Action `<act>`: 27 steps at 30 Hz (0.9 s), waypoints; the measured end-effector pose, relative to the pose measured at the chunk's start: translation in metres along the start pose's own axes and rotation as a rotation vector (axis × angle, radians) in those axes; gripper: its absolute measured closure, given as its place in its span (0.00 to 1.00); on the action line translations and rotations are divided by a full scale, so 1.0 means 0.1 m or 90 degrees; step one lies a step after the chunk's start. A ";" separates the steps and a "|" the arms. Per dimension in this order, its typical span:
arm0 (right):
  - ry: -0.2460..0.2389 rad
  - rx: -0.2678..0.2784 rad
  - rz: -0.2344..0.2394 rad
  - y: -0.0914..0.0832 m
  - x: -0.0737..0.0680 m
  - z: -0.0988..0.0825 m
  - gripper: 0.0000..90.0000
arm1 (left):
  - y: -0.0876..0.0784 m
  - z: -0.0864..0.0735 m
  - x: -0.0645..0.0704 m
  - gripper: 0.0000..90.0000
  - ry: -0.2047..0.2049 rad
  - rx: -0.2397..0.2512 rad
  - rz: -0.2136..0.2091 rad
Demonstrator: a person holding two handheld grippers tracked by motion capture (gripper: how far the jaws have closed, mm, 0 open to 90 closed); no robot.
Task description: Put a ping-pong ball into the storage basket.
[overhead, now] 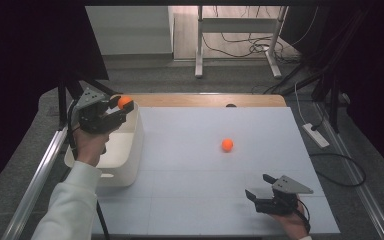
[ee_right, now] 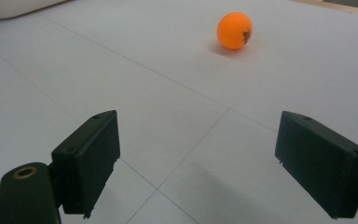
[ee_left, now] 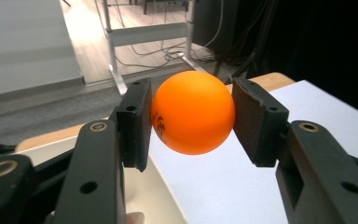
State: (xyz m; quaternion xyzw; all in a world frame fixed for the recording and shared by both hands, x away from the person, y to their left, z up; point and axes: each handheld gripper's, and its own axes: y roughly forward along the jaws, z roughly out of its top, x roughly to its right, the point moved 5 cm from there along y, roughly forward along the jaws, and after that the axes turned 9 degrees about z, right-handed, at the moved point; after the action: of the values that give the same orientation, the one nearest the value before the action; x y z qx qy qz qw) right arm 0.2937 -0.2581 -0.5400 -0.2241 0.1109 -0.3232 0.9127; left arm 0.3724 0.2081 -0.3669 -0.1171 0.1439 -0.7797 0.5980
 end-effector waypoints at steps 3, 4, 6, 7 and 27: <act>-0.002 -0.002 -0.001 0.01 0.00 0.00 0.15 | 0.01 0.00 -0.03 0.56 0.000 -0.001 0.003; -0.003 -0.002 -0.002 0.01 -0.01 0.01 0.15 | 0.01 0.00 -0.04 0.56 0.001 -0.002 0.005; -0.004 -0.002 0.000 0.02 -0.02 0.01 0.15 | 0.05 -0.02 -0.09 0.56 0.012 -0.012 0.018; -0.005 -0.003 -0.001 0.02 -0.02 0.01 0.15 | 0.07 -0.04 -0.15 0.56 0.017 -0.024 0.030; -0.001 -0.007 0.000 0.01 0.00 -0.01 0.15 | 0.14 -0.16 -0.38 0.56 -0.015 -0.043 0.047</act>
State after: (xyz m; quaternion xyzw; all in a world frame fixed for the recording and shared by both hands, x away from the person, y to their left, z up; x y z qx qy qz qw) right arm 0.2941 -0.2572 -0.5412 -0.2295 0.1122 -0.3222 0.9115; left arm 0.3893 0.2426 -0.3876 -0.1410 0.1671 -0.7504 0.6238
